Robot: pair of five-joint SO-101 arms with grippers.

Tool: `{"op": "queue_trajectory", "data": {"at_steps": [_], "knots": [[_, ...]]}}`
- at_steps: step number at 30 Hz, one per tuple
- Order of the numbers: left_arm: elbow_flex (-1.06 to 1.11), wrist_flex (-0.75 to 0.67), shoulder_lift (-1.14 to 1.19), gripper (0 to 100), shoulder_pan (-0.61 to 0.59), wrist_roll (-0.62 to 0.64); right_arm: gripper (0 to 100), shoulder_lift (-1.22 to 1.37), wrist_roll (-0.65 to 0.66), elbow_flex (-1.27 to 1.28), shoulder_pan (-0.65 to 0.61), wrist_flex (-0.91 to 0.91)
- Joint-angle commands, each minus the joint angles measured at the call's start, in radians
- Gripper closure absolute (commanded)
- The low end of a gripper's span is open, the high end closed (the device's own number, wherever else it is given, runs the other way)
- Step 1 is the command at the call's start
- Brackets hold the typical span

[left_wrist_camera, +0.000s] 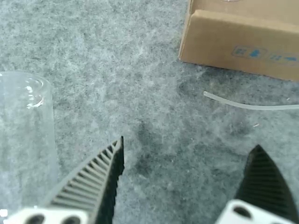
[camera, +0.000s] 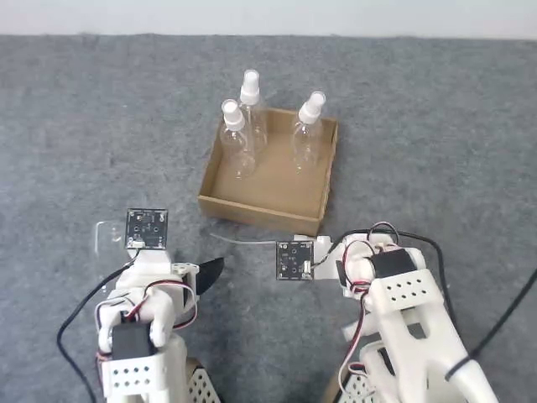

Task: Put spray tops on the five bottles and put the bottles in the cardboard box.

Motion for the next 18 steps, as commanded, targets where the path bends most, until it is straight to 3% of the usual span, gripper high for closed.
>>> {"op": "queue_trajectory", "data": {"at_steps": [1,5,9,13,18], "knots": [[-0.013,0.005,-0.014,62,-0.002,-0.006,96.4,0.018,-0.115,-0.025,0.001,0.061],[-0.013,0.005,-0.014,62,-0.002,-0.006,94.1,0.022,-0.192,-0.101,0.001,0.139],[-0.013,0.005,-0.014,62,-0.002,-0.006,81.7,0.027,-0.253,-0.155,-0.001,0.214],[-0.013,0.005,-0.014,62,-0.002,-0.006,71.6,0.027,-0.267,-0.166,-0.002,0.24],[-0.013,0.005,-0.014,62,-0.002,-0.006,68.0,0.027,-0.264,-0.164,-0.059,0.24]]}}
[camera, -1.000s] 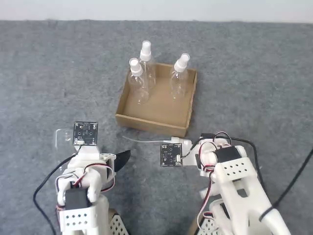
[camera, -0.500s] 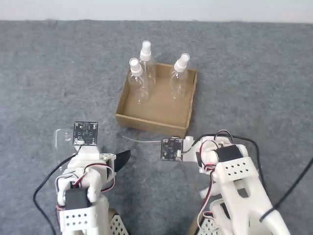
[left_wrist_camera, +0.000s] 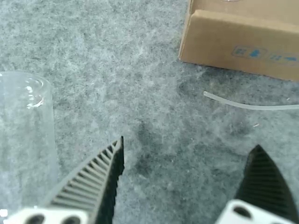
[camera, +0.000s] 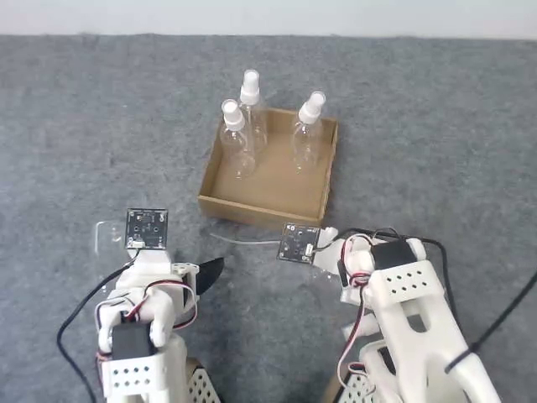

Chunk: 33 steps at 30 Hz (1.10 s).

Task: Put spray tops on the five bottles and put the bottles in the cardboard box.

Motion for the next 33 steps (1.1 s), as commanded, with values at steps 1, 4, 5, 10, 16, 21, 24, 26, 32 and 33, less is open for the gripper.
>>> {"op": "queue_trajectory", "data": {"at_steps": [1,4,5,10,16,21,24,26,32,33], "knots": [[-0.013,0.005,-0.014,62,-0.002,-0.006,68.0,0.002,-0.011,-0.069,-0.077,0.01],[-0.013,0.005,-0.014,62,-0.002,-0.006,68.2,0.004,-0.011,-0.066,-0.156,0.01],[-0.013,0.005,-0.014,62,-0.002,-0.006,68.4,0.004,-0.011,-0.064,-0.179,0.01],[-0.013,0.005,-0.014,62,-0.002,-0.006,68.4,0.005,-0.009,-0.061,-0.209,0.001],[-0.013,0.005,-0.014,62,-0.002,-0.006,68.5,0.005,-0.008,-0.006,-0.209,-0.048],[-0.013,0.005,-0.014,62,-0.002,-0.006,68.5,0.005,-0.008,0.043,-0.208,-0.085],[-0.013,0.005,-0.014,62,-0.002,-0.006,68.5,0.005,-0.008,0.049,-0.208,-0.085],[-0.013,0.005,-0.014,62,-0.002,-0.006,68.5,0.005,-0.008,0.054,-0.208,-0.085],[-0.013,0.005,-0.014,62,-0.002,-0.006,75.6,0.005,-0.008,0.054,-0.208,-0.087],[-0.013,0.005,-0.014,62,-0.002,-0.006,77.4,0.005,-0.008,0.054,-0.208,-0.087]]}}
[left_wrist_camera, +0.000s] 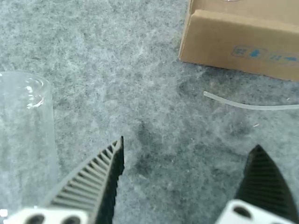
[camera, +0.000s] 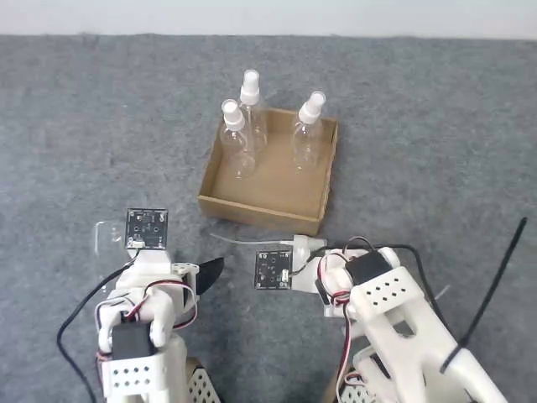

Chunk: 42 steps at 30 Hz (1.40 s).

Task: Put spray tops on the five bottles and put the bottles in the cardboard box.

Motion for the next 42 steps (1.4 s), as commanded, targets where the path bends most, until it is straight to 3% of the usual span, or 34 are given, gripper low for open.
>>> {"op": "queue_trajectory", "data": {"at_steps": [1,10,13,16,23,35,42], "knots": [[-0.013,0.005,-0.014,62,-0.002,-0.006,78.8,0.005,-0.006,-0.011,-0.008,-0.021],[-0.013,0.005,-0.014,62,-0.002,-0.006,80.8,0.005,-0.006,0.071,-0.01,-0.116],[-0.013,0.005,-0.014,62,-0.002,-0.006,89.6,0.002,-0.006,0.071,-0.008,-0.113],[-0.013,0.005,-0.014,62,-0.002,-0.006,97.5,-0.007,-0.008,0.054,-0.008,-0.09],[-0.013,0.005,-0.014,62,-0.002,-0.006,98.1,-0.007,-0.017,-0.115,-0.008,0.077],[-0.013,0.005,-0.014,62,-0.002,-0.006,98.0,-0.008,-0.379,-0.387,-0.016,0.237],[-0.013,0.005,-0.014,62,-0.002,-0.006,97.8,-0.01,-0.681,-0.516,-0.018,0.298]]}}
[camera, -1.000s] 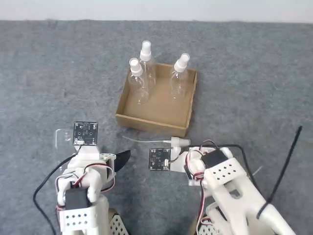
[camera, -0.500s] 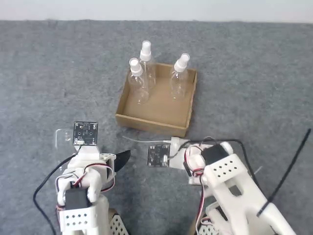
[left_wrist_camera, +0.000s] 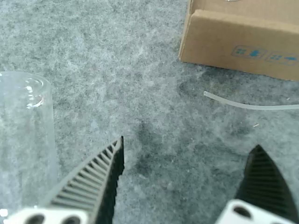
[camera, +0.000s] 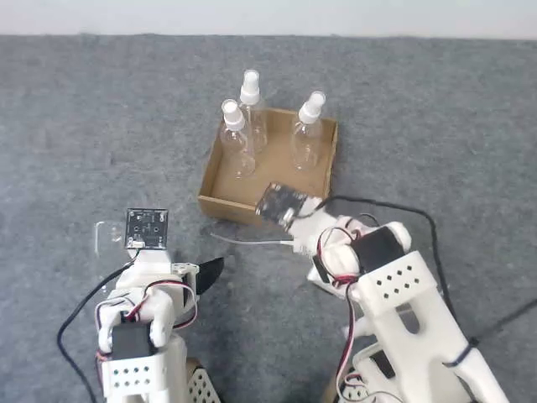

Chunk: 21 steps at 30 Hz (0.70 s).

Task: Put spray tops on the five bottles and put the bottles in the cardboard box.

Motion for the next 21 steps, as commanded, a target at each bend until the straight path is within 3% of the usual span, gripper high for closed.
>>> {"op": "queue_trajectory", "data": {"at_steps": [1,7,21], "knots": [[-0.013,0.005,-0.014,62,-0.002,-0.006,97.8,-0.01,-0.207,-0.153,-0.008,0.054],[-0.013,0.005,-0.014,62,-0.002,-0.006,97.8,-0.047,-0.368,-0.233,-0.01,0.071],[-0.013,0.005,-0.014,62,-0.002,-0.006,98.2,-0.45,-0.388,-0.195,-0.007,0.005]]}}
